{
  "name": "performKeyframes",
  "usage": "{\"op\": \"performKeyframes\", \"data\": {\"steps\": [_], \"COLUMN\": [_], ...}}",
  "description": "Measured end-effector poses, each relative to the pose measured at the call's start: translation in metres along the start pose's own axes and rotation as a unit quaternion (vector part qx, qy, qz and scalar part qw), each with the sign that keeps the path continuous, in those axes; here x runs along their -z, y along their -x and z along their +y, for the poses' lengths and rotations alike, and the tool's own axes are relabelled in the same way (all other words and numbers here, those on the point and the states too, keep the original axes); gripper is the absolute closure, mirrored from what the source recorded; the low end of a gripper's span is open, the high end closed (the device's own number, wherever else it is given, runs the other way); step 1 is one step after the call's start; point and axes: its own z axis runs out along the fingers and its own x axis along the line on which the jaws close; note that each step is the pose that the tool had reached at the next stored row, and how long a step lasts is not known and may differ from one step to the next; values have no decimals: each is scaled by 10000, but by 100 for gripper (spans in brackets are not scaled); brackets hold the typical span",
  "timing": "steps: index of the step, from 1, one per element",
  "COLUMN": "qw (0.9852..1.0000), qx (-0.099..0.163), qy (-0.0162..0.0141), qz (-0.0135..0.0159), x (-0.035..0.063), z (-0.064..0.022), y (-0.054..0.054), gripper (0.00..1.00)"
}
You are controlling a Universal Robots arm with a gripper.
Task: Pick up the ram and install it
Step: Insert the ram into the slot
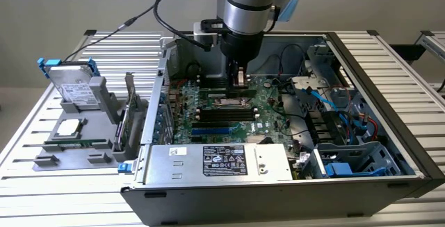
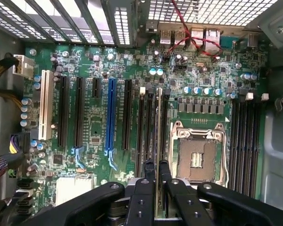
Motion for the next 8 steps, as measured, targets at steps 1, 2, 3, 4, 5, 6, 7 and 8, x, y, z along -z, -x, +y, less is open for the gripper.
{"op": "performKeyframes", "data": {"steps": [1,2,3,4,5,6,7,8], "qw": [10000,10000,10000,10000,10000,10000,10000,10000], "qx": [2,3,3,4,4,4,3,3], "qy": [-4,-9,-14,-19,-23,-25,-28,-29], "qz": [0,0,0,1,1,1,1,1], "x": [-18,-35,-53,-71,-90,-107,-126,-145], "z": [0,-1,-1,-2,-3,-3,-3,-3], "y": [-3,-6,-10,-13,-16,-17,-18,-19], "gripper": [85,85,85,85,85,85,85,85]}}
